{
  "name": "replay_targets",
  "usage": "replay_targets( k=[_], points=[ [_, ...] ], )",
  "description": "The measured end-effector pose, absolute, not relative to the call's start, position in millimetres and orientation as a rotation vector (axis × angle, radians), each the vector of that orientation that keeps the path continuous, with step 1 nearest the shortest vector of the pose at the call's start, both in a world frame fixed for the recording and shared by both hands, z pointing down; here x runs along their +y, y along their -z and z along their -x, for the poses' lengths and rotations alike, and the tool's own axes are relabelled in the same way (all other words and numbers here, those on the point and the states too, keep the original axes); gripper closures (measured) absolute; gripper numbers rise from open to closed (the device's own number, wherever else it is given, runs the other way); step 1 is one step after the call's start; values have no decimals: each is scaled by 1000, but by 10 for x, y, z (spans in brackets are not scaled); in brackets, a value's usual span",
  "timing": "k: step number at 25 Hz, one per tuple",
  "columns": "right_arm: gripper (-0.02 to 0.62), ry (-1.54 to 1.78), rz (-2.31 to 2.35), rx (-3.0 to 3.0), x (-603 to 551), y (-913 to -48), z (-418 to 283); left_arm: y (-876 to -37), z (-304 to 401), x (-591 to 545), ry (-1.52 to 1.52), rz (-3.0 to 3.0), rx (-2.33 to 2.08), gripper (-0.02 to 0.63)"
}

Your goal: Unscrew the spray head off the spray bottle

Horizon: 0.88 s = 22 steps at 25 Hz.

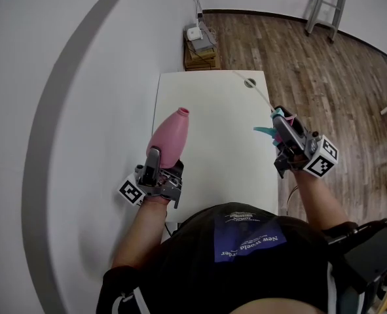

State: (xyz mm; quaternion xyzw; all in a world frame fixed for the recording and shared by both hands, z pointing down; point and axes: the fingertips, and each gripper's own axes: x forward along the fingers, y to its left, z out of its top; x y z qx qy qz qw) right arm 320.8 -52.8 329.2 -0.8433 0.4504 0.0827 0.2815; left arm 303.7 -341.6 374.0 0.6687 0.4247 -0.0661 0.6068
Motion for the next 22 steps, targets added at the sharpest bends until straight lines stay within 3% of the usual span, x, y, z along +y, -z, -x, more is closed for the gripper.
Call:
replay_targets(
  k=[22],
  points=[
    [466, -213, 2275, 1236, -569, -3256, -3187, -3661, -3051, -3377, 142, -1549, 1000, 160]
  ],
)
